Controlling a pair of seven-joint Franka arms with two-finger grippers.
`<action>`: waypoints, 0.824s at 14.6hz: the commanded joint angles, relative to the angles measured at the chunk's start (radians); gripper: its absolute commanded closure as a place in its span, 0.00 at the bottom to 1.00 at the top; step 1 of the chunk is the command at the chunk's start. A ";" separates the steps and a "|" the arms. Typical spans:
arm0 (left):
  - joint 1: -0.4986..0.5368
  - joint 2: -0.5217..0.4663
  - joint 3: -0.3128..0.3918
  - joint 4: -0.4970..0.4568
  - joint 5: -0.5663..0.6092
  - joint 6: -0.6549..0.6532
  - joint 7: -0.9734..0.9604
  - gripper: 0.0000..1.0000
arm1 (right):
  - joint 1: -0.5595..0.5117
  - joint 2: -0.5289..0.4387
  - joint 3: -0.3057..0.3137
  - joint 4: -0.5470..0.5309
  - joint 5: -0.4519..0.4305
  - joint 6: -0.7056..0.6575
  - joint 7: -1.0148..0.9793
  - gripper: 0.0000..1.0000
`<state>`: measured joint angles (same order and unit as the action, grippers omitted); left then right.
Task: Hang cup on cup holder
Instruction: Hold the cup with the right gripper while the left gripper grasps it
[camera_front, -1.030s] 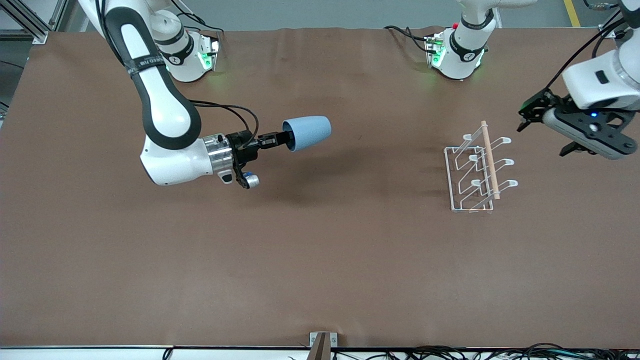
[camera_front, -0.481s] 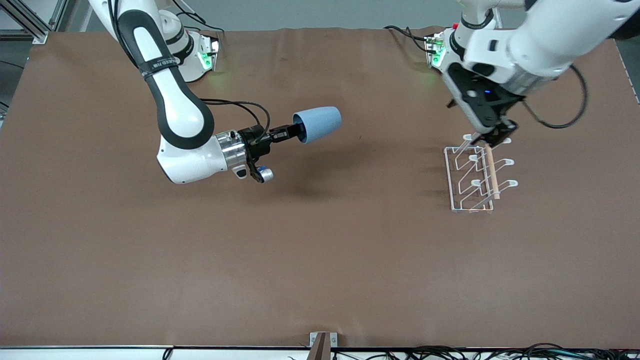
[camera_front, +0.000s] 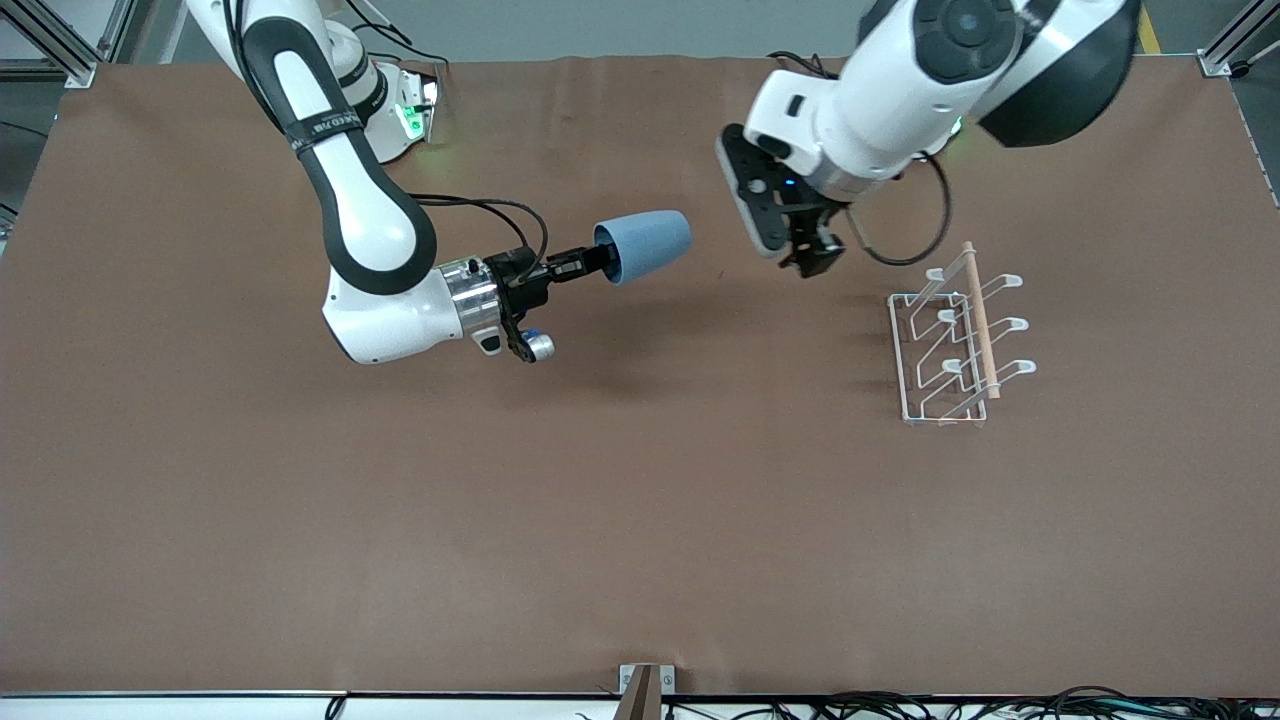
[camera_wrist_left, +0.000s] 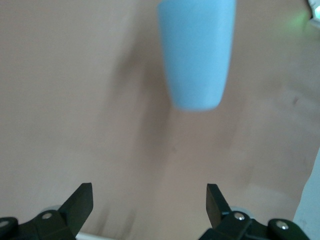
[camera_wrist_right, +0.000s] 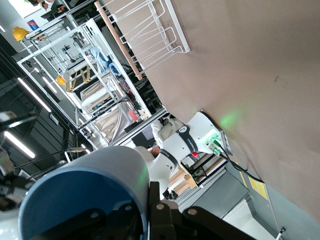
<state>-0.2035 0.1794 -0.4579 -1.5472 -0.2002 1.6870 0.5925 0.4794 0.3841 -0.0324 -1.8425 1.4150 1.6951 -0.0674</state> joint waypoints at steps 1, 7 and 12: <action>-0.063 0.051 -0.002 0.016 -0.053 0.065 -0.034 0.00 | 0.011 -0.005 -0.006 -0.006 0.032 0.011 -0.011 0.99; -0.146 0.120 -0.001 0.016 -0.051 0.167 -0.094 0.00 | 0.014 -0.001 -0.006 -0.006 0.032 0.021 -0.011 0.99; -0.146 0.135 -0.001 0.013 -0.059 0.272 -0.096 0.00 | 0.018 -0.001 -0.006 -0.007 0.033 0.031 -0.011 0.98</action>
<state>-0.3426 0.2985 -0.4591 -1.5466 -0.2428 1.9211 0.5052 0.4833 0.3880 -0.0325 -1.8449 1.4174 1.7147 -0.0677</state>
